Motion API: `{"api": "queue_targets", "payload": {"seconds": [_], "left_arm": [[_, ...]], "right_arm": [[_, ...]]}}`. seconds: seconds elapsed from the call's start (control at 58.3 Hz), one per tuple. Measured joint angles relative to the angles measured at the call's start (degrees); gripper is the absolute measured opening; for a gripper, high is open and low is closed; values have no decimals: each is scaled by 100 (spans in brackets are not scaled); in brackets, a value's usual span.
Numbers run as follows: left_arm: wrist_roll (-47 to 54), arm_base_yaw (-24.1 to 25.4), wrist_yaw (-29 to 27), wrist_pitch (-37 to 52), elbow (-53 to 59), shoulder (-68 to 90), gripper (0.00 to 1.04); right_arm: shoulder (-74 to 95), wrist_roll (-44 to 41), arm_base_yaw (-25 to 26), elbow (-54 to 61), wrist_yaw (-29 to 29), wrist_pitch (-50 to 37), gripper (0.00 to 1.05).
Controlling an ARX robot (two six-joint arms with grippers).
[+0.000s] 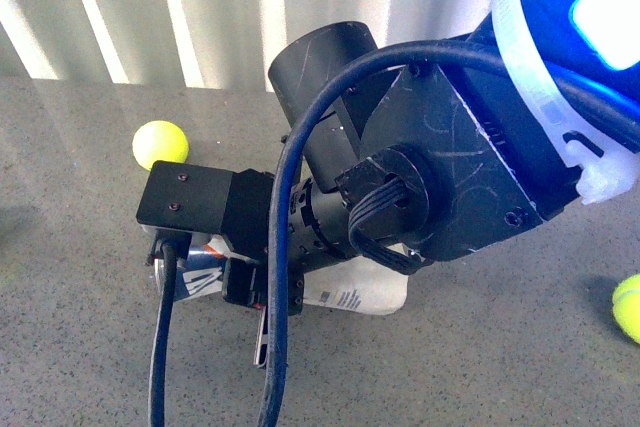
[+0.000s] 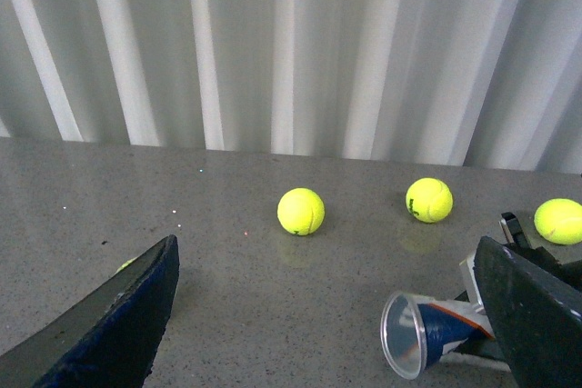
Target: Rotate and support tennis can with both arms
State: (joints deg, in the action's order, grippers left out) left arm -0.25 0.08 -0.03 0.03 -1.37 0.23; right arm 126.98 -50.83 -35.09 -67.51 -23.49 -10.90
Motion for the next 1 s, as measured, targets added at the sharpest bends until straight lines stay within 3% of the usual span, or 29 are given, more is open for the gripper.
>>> {"api": "queue_targets", "payload": {"seconds": [0.395,0.996], "left_arm": [[0,0,2,0,0,0,98],[0,0,2,0,0,0,98]], "right_arm": [[-76,118,-4,107,4,181,99],[-1320,254,153,844,177,472,97]]}}
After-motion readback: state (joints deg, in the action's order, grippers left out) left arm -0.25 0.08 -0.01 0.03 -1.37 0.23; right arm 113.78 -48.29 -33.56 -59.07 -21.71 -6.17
